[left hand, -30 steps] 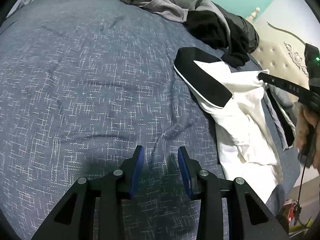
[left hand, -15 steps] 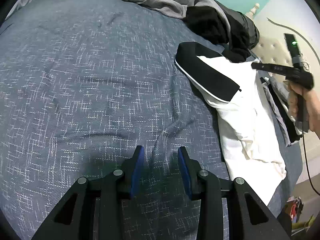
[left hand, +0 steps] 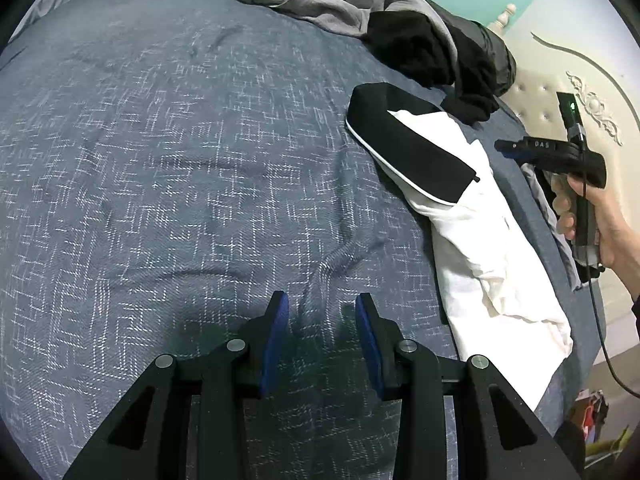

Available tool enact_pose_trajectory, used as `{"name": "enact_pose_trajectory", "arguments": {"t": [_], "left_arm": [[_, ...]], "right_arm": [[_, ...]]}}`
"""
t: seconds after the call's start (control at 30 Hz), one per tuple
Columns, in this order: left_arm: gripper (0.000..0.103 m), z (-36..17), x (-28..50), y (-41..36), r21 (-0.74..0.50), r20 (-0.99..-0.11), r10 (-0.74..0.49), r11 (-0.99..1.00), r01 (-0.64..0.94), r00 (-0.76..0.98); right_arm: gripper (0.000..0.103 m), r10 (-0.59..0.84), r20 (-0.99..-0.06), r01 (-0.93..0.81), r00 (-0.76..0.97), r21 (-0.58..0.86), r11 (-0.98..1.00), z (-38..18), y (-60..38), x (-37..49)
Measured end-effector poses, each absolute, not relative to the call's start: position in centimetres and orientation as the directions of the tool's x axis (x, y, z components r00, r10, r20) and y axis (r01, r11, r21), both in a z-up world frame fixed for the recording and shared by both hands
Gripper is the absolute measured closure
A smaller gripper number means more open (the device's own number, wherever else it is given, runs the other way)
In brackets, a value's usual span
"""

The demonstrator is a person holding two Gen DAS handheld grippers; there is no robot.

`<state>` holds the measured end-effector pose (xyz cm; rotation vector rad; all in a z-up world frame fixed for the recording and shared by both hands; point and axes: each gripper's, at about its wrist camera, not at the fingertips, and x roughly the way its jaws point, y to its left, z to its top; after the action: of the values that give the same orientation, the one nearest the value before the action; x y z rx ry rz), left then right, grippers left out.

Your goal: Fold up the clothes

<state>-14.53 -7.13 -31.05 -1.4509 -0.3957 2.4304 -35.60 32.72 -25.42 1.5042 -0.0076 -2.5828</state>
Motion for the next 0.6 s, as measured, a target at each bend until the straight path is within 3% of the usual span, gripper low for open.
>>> {"name": "enact_pose_trajectory", "arguments": {"t": [0.4,0.47,0.6], "left_arm": [[0.065,-31.4,-15.0,-7.0,-0.371,-0.813,0.372,-0.924,-0.094,-0.448],[0.065,-31.5,-15.1,-7.0,-0.369,-0.814,0.371,-0.925,-0.094,-0.447],[0.065,-31.6,-15.0,-6.9,-0.365,-0.816,0.368,-0.926,-0.096,-0.447]], "right_arm": [[0.077,-0.179,-0.889,0.153,-0.422,0.125,-0.980,-29.4,32.3,-34.4],[0.090,-0.196,-0.879,0.169,-0.434,0.135,-0.976,-29.3,32.2,-34.1],[0.100,-0.184,-0.868,0.191,-0.462,0.105,-0.976,-28.7,32.0,-33.4]]}}
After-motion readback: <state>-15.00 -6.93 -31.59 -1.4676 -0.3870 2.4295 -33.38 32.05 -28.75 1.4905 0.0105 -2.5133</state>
